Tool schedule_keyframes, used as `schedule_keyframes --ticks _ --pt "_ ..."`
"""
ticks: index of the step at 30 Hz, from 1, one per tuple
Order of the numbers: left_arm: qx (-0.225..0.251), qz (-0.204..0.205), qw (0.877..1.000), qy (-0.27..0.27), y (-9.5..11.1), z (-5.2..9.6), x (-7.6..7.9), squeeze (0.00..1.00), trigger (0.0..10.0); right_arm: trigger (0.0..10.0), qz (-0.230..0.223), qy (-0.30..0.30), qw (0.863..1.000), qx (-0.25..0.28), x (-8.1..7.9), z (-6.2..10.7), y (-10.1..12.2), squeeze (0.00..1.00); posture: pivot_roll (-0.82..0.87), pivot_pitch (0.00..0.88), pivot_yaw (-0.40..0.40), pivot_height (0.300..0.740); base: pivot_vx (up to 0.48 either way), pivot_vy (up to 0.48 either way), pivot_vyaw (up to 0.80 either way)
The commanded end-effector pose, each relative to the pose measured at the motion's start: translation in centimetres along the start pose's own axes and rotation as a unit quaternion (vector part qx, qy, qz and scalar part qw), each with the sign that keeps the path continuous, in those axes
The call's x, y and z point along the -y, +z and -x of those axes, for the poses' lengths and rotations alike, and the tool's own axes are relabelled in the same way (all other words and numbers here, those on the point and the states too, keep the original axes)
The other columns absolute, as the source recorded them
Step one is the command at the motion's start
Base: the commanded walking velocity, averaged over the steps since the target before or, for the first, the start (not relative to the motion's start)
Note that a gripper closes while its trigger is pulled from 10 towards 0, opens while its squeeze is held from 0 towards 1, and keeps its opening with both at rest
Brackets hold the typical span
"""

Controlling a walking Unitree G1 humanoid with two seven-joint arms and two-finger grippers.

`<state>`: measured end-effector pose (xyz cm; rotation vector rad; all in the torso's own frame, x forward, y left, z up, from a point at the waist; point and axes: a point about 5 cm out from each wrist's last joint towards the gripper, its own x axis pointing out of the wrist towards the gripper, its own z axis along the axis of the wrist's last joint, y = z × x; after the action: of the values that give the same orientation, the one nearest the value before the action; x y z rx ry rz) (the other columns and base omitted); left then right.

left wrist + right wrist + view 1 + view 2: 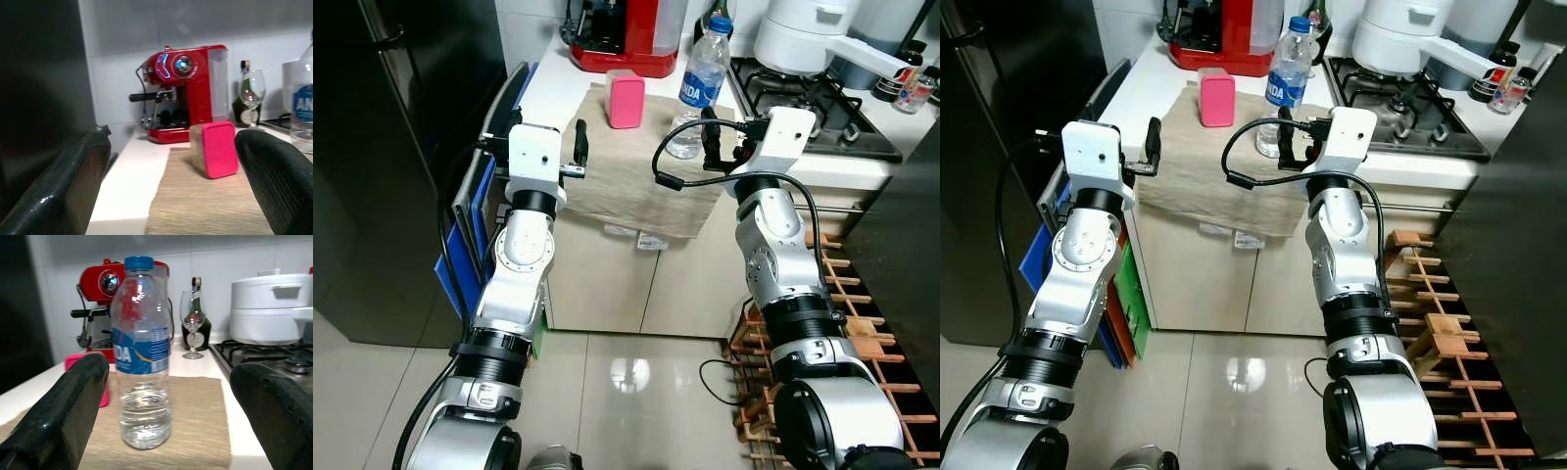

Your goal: Restocking fridge

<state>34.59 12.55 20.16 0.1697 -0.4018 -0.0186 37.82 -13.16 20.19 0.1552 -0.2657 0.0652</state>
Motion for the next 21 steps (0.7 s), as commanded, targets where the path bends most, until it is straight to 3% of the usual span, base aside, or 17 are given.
schedule_keyframes --ticks 1,6,10,16,21 --pt "0.012 0.013 1.000 -0.010 0.8 -0.3 0.3 0.00 10.0 10.0 0.013 0.000 1.000 0.008 0.0 -0.1 0.4 0.45 -0.03 0.000 -0.028 0.740 0.000 0.000 0.00" --pt "0.012 0.048 0.998 -0.023 0.7 0.0 0.4 0.00 10.0 10.0 0.039 0.024 0.999 0.024 -0.9 -0.3 1.1 0.45 -0.03 0.000 -0.028 0.740 0.000 0.000 0.00" --pt "0.024 0.051 0.998 -0.024 1.1 0.0 0.4 0.00 10.0 10.0 0.037 0.034 0.998 0.043 -1.4 -0.8 2.5 0.45 -0.04 0.000 -0.028 0.740 0.432 0.000 0.00" --pt "0.047 0.053 0.997 -0.014 1.8 0.1 0.0 0.00 10.0 10.0 0.035 0.070 0.991 0.111 -2.9 -1.8 6.8 0.45 -0.04 0.000 -0.032 0.740 0.460 0.000 0.00" --pt "0.052 0.050 0.997 -0.015 2.0 0.1 0.0 0.00 10.0 10.0 0.023 0.086 0.987 0.136 -3.6 -2.1 8.4 0.45 -0.03 0.000 -0.035 0.740 0.452 0.000 0.00"
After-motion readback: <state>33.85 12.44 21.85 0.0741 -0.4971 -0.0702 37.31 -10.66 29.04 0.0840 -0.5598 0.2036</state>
